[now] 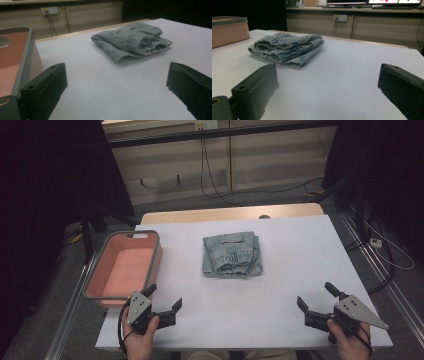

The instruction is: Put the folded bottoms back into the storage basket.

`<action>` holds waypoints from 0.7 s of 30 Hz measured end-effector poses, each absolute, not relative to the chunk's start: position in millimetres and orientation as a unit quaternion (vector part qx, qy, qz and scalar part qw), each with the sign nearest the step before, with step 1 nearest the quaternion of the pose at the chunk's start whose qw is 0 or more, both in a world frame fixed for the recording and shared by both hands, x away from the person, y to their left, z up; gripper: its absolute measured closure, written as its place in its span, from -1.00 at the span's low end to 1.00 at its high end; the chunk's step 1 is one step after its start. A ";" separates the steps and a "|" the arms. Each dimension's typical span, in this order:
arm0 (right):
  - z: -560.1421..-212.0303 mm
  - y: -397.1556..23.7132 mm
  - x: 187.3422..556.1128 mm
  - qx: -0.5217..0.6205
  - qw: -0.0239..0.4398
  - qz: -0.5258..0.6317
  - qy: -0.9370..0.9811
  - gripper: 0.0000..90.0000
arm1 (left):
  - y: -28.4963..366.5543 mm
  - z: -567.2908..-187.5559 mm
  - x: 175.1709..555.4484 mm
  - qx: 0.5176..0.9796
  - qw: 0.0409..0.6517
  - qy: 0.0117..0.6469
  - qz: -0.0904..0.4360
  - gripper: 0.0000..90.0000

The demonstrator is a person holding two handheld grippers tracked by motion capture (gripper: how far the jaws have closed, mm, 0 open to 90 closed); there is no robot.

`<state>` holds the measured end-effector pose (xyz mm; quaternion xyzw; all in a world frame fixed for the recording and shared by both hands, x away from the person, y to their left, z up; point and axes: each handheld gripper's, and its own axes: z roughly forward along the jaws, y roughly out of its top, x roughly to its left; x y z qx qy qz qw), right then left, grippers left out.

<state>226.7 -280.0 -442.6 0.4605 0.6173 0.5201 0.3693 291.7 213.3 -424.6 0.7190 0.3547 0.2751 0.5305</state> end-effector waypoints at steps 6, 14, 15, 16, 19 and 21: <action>-443.3 -281.5 228.6 0.463 0.366 0.521 0.617 -0.94 | 209.7 -424.4 296.4 0.722 0.531 0.362 0.257 -0.93; -443.4 -280.8 230.1 0.458 0.365 0.524 0.619 -0.95 | 186.5 -415.8 299.6 0.740 0.531 0.339 0.236 -0.93; -443.6 -280.7 230.7 0.458 0.364 0.524 0.620 -0.95 | 184.3 -414.3 300.1 0.743 0.532 0.334 0.232 -0.93; -443.6 -280.7 230.7 0.458 0.364 0.524 0.620 -0.95 | 181.6 -412.2 300.9 0.744 0.533 0.331 0.228 -0.93; -445.4 -279.6 232.4 0.459 0.357 0.521 0.625 -0.94 | 177.2 -406.2 304.3 0.752 0.530 0.322 0.224 -0.93; -445.2 -279.4 231.7 0.459 0.356 0.523 0.624 -0.94 | 176.0 -402.9 306.8 0.754 0.531 0.315 0.222 -0.91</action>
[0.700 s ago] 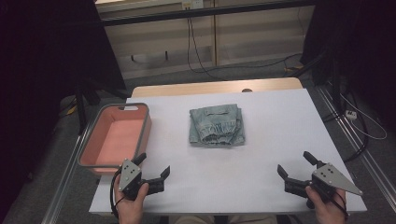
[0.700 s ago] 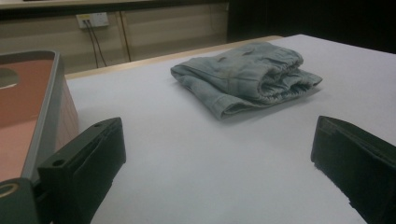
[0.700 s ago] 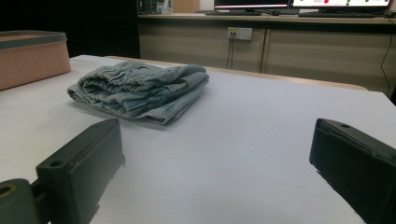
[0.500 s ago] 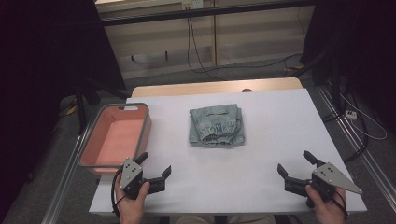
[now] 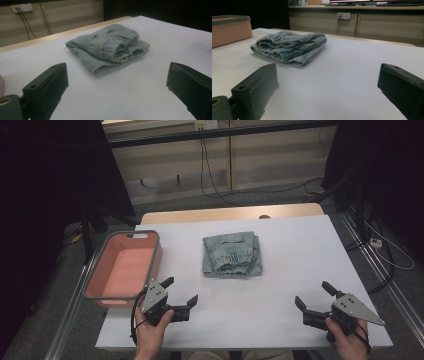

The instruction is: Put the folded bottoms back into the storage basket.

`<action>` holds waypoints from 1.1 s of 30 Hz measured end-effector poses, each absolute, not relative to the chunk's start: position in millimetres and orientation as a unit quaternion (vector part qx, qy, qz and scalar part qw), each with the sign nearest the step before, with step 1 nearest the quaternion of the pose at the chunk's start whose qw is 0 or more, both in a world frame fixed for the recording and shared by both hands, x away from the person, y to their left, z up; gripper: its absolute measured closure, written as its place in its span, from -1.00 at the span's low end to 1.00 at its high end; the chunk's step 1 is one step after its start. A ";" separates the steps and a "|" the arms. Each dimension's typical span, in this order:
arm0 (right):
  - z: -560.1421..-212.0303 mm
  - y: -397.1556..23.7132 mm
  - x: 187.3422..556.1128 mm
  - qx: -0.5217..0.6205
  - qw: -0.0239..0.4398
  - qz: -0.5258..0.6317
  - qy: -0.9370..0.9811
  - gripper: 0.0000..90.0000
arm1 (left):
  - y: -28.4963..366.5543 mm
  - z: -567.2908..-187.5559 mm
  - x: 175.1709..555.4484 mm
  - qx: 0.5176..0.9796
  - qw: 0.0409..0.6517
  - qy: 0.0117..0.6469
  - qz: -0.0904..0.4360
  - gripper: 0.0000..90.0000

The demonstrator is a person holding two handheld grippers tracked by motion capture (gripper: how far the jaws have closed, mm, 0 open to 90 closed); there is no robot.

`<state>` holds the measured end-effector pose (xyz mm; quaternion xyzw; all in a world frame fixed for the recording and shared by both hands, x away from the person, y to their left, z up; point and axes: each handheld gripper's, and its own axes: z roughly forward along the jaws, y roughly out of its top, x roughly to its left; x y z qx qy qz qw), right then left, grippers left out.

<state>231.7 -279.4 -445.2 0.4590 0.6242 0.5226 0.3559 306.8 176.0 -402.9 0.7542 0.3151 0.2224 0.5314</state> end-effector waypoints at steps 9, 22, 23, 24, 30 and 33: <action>-445.5 -278.7 232.5 0.455 0.361 0.517 0.629 -0.94 | 164.7 -396.4 331.0 0.759 0.521 0.334 0.202 -0.90; -446.4 -279.8 232.7 0.458 0.358 0.517 0.628 -0.95 | 140.4 -372.9 367.8 0.768 0.503 0.341 0.203 -0.89; -446.4 -279.7 232.7 0.458 0.358 0.517 0.629 -0.95 | 139.4 -371.4 371.6 0.769 0.503 0.341 0.199 -0.90; -446.4 -279.6 232.9 0.457 0.358 0.517 0.629 -0.95 | 137.7 -370.7 375.1 0.765 0.509 0.346 0.190 -0.88; -446.4 -279.1 234.1 0.456 0.358 0.515 0.631 -0.95 | 130.0 -371.8 397.8 0.762 0.497 0.376 0.178 -0.82; -446.0 -278.6 234.2 0.459 0.359 0.515 0.629 -0.95 | 126.4 -377.5 407.8 0.760 0.491 0.393 0.164 -0.82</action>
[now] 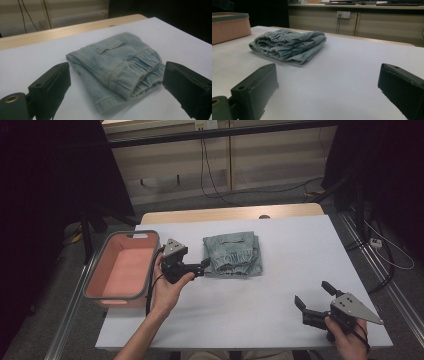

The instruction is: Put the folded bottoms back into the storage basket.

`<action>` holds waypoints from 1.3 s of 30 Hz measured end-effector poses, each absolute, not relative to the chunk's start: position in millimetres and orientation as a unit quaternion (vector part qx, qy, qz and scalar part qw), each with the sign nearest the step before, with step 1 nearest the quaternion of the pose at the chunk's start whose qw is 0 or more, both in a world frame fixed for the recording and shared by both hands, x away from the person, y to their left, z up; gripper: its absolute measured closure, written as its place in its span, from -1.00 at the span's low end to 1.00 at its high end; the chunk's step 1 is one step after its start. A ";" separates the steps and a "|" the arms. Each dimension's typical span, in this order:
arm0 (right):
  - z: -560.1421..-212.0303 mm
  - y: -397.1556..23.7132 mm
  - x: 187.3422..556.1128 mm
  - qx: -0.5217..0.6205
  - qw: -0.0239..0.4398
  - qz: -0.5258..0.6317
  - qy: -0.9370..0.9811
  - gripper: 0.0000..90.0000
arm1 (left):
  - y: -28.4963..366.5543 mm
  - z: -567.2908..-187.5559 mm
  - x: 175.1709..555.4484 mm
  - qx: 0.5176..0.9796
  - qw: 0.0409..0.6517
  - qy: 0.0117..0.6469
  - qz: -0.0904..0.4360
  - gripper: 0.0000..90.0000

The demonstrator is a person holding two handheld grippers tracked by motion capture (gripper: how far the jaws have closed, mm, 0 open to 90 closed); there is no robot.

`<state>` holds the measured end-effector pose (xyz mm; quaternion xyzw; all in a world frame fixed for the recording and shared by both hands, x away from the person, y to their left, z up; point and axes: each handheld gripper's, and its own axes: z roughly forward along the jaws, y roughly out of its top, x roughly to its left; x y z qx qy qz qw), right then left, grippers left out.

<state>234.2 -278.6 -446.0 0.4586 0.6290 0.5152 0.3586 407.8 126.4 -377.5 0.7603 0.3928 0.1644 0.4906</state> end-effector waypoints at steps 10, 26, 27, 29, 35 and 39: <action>-445.4 -278.0 231.6 0.457 0.362 0.515 0.628 -0.95 | 121.7 -381.8 434.4 0.745 0.487 0.438 0.127 -0.79; -446.1 -278.2 231.1 0.453 0.361 0.512 0.634 -0.95 | 102.2 -405.0 467.9 0.770 0.402 0.472 0.149 -0.84; -446.0 -278.2 231.0 0.454 0.361 0.512 0.634 -0.95 | 102.0 -406.9 471.5 0.767 0.406 0.477 0.137 -0.87; -446.0 -278.3 231.2 0.453 0.362 0.512 0.634 -0.95 | 99.8 -408.8 476.2 0.775 0.390 0.478 0.138 -0.86; -446.1 -277.6 231.6 0.451 0.363 0.512 0.635 -0.95 | 94.7 -417.7 485.3 0.768 0.391 0.473 0.183 -0.77; -446.2 -278.4 231.4 0.451 0.362 0.512 0.635 -0.95 | 91.0 -426.5 490.1 0.752 0.415 0.489 0.156 -0.61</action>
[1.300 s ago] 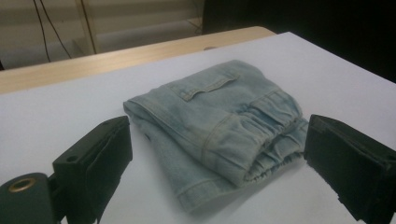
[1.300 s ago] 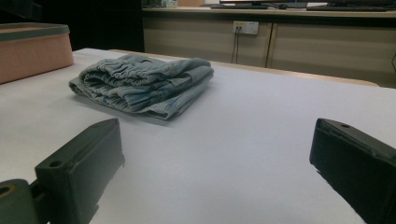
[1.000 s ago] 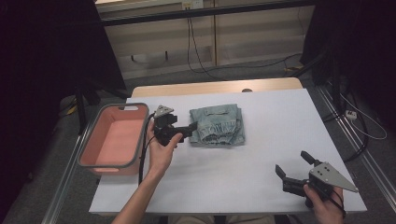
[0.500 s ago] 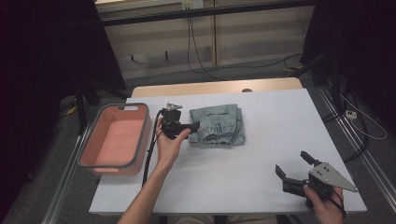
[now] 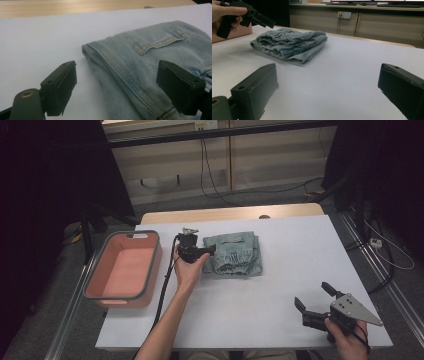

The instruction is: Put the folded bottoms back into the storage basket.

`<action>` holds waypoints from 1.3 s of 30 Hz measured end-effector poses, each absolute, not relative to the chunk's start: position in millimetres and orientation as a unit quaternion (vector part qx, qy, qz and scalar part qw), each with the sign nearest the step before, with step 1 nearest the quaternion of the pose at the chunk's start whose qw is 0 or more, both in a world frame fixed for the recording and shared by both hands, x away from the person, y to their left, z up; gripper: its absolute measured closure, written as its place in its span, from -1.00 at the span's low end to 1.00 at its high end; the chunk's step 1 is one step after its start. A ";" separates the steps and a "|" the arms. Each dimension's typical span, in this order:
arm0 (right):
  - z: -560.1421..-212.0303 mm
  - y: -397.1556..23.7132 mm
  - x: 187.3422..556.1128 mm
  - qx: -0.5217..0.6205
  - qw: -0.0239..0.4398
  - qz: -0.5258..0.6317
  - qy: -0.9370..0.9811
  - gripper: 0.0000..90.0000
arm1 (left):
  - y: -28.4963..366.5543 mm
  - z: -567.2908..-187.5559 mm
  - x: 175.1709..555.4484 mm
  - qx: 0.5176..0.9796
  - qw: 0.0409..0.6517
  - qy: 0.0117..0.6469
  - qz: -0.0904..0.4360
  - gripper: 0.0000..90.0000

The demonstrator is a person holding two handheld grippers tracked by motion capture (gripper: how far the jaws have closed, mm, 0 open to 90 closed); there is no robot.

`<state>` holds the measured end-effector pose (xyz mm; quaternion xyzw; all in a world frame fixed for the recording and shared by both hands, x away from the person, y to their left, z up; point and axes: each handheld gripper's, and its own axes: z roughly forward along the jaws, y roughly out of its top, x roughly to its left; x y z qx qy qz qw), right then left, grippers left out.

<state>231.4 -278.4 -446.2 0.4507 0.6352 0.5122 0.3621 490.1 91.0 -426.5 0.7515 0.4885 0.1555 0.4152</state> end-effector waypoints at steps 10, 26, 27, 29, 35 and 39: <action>-446.3 -278.4 230.5 0.451 0.361 0.512 0.636 -0.95 | 85.9 -450.6 498.5 0.744 0.403 0.520 0.114 -0.33; -446.7 -277.6 230.1 0.448 0.362 0.511 0.638 -0.95 | 81.2 -459.6 500.7 0.727 0.404 0.545 0.102 -0.54; -446.8 -277.1 230.5 0.449 0.360 0.511 0.639 -0.95 | 80.7 -459.6 500.4 0.721 0.415 0.548 0.088 -0.43; -446.6 -276.1 230.7 0.446 0.361 0.510 0.641 -0.95 | 82.4 -460.0 500.5 0.719 0.425 0.546 0.061 -0.17; -446.9 -274.8 233.0 0.442 0.362 0.510 0.643 -0.96 | 80.1 -460.6 500.6 0.706 0.427 0.563 0.055 -0.09; -447.0 -273.5 233.5 0.440 0.358 0.511 0.645 -0.95 | 82.7 -459.7 503.0 0.703 0.426 0.569 0.022 0.14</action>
